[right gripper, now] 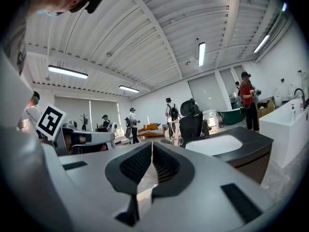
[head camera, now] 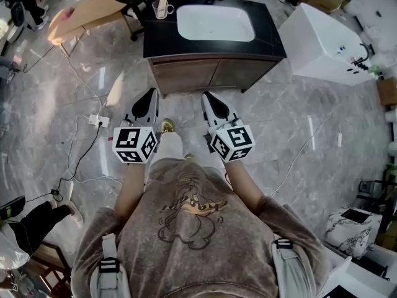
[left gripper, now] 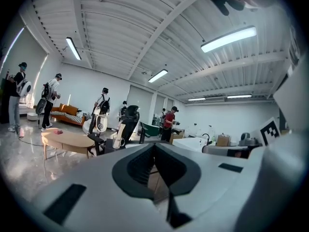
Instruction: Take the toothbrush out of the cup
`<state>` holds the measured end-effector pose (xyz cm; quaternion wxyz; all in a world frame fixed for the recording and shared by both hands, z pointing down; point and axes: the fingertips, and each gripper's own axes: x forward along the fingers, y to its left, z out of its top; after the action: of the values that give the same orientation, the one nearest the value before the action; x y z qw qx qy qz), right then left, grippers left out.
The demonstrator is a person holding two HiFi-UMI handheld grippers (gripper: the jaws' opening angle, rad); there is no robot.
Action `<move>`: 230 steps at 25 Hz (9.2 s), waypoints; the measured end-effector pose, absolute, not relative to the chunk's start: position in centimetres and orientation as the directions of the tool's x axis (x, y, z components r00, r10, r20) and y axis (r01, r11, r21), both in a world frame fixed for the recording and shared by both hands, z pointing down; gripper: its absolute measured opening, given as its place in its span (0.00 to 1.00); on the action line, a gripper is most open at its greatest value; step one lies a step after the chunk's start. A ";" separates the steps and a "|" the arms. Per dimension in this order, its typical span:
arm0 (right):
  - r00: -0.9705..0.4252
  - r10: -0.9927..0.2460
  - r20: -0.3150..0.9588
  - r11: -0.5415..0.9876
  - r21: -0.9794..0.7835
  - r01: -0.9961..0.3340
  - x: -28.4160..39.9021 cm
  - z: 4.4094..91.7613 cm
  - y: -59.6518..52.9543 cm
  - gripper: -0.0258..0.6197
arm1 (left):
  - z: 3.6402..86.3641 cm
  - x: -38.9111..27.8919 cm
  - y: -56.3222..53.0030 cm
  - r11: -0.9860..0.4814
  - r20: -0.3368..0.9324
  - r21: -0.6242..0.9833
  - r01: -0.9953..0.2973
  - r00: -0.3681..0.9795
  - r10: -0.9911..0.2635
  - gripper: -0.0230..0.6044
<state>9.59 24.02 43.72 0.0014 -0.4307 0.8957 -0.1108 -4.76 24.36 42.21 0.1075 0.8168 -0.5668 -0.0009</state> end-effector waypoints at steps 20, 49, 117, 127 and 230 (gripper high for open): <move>-0.619 -0.776 0.122 0.592 -0.195 -0.782 7.6 44.7 10.2 0.07 | 42.3 -6.0 9.5 -0.367 0.116 0.202 -0.908 0.394 -0.912 0.06; -0.532 -0.837 0.126 0.506 -0.191 -0.841 2.7 42.9 -8.5 0.07 | 41.0 -11.6 -10.9 -0.452 0.125 0.228 -0.863 0.486 -0.865 0.06; -0.632 -0.757 0.165 0.598 -0.215 -0.772 2.2 44.9 -23.6 0.07 | 55.7 -12.3 -37.4 -0.305 0.420 0.085 -0.949 0.311 -0.852 0.51; -0.635 -0.754 0.170 0.599 -0.220 -0.770 2.3 45.0 -23.7 0.07 | 57.0 -12.6 -37.3 -0.328 0.467 0.058 -0.943 0.316 -0.826 0.51; -0.709 -0.683 0.177 0.666 -0.249 -0.703 -1.0 46.1 -20.5 0.07 | 45.4 -11.0 -19.5 -0.388 0.246 0.220 -0.895 0.436 -0.866 0.23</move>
<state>-1.03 -20.53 46.11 -0.0341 -0.3798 0.9121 -0.1508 -11.01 -19.48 45.37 0.1609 0.8318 -0.5293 0.0455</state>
